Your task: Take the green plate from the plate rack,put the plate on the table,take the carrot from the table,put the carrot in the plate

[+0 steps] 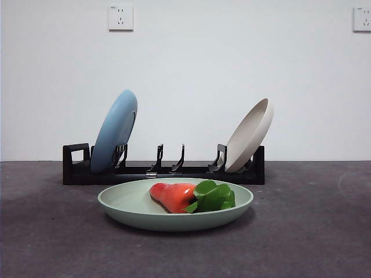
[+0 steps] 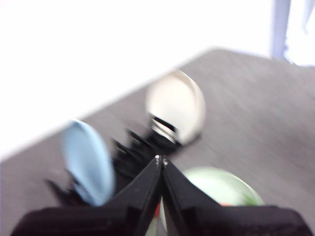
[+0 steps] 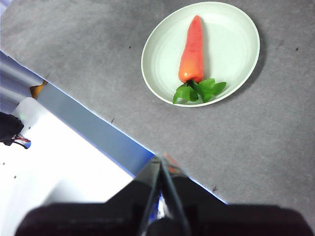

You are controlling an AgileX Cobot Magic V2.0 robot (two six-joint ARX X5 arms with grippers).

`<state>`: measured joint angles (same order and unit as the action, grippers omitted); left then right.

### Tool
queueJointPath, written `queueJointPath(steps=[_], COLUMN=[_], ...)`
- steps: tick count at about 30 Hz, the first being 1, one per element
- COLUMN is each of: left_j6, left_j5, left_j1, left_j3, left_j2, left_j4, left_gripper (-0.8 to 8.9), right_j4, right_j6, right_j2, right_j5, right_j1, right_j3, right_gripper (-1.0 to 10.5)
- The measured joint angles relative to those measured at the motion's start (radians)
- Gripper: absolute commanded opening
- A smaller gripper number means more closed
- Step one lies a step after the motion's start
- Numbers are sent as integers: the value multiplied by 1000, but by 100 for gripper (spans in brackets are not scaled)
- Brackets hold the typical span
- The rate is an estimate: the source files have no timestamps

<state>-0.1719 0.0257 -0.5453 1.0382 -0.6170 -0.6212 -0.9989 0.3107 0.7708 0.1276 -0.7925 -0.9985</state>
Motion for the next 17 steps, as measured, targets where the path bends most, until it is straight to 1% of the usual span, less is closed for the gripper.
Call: queueJointPath(steps=[3,6,8,12,17], left_j6=[-22,-29,-29,-18,19], left_j5=[21,21,21,23,23], left_j1=[173,311,380,475,531], left_j3=[-120,-266,-369,-569,-764], left_j2=[104,208,276,405,521], left_j4=[123,227,282,349,400], left_gripper=[-3,-3,-3,-3,-3], right_j4=[0,0,0,0,0], right_j6=[0,0,0,0,0], right_j2=[0,-1,0,-1,-1], right_j5=[0,0,0,0,0], right_j1=[0,0,0,0,0], right_j3=[0,0,0,0,0], right_gripper=[2,2,2,2,2])
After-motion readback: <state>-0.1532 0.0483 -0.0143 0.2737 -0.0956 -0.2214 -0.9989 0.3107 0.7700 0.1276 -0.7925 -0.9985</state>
